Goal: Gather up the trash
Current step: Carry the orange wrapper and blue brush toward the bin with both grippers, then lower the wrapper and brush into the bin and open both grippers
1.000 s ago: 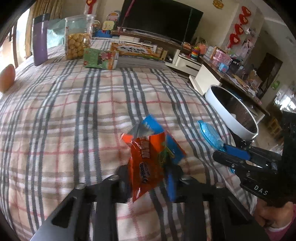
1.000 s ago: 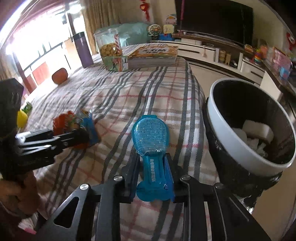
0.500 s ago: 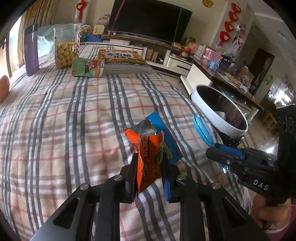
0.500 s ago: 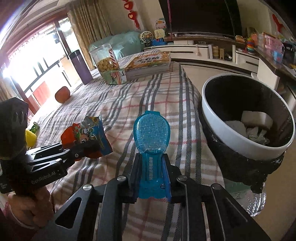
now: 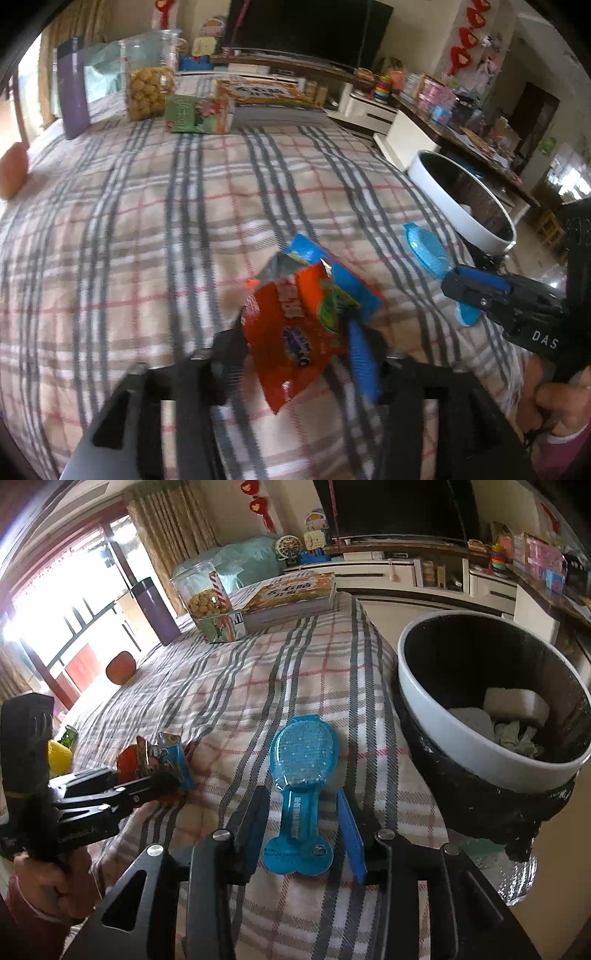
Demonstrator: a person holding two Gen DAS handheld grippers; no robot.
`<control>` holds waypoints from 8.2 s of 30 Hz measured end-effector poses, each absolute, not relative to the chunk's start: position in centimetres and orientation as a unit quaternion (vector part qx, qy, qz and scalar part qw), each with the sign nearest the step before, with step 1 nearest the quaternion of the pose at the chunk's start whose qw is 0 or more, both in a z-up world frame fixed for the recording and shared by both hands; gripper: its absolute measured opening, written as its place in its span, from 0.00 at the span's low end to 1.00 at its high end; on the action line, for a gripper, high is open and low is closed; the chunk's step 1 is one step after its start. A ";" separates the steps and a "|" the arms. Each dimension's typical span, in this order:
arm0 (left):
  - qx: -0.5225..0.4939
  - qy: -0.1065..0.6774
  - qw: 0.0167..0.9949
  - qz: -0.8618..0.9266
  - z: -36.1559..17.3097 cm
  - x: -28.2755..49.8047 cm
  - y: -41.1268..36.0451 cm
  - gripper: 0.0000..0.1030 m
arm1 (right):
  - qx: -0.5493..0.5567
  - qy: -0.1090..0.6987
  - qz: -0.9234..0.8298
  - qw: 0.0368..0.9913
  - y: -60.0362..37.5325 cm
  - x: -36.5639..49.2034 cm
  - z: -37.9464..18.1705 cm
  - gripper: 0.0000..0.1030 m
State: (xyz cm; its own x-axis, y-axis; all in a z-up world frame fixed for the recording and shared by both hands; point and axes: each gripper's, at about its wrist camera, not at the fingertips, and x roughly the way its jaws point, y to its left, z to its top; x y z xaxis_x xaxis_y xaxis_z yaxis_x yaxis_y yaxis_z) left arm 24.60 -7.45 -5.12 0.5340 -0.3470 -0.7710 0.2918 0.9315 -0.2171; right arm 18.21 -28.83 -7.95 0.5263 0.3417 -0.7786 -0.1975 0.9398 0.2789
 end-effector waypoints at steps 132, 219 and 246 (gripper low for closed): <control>0.012 0.403 0.878 -0.257 -1.8 24.7 -17.0 0.19 | 0.123 0.421 0.098 0.893 -36.5 16.3 -4.7 0.20; 0.084 0.391 0.869 -0.292 -0.5 29.9 -28.2 0.20 | 0.184 0.418 0.026 0.889 -45.1 21.9 -4.3 0.19; 0.062 0.393 0.872 -0.286 -0.7 30.5 -27.2 0.52 | 0.221 0.405 0.014 0.887 -47.0 21.2 -3.6 0.51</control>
